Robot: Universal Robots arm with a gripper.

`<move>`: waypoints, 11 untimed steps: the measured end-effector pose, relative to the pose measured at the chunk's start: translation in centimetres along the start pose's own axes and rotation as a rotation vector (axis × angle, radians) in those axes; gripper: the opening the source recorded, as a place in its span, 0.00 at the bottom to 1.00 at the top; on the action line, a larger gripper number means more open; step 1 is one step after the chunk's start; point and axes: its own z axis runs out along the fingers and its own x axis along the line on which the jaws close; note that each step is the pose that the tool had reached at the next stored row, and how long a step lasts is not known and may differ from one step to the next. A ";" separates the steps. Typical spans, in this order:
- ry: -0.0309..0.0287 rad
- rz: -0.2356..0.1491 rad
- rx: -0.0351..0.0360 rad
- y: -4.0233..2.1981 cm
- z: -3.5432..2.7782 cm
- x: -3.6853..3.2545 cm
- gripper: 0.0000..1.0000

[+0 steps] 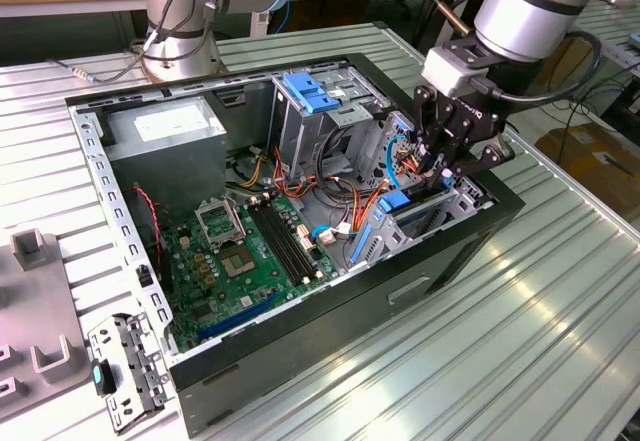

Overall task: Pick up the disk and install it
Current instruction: 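Insert the first disk wire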

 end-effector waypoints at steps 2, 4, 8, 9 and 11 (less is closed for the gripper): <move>0.0002 0.000 0.0003 0.01 -0.70 0.01 0.30; -0.0001 0.000 0.0010 0.01 -0.80 0.01 0.30; 0.0002 0.000 0.0011 0.02 -0.81 0.01 0.16; 0.0002 0.000 0.0011 0.02 -0.81 0.01 0.16; 0.0002 0.000 0.0011 0.02 -0.81 0.01 0.11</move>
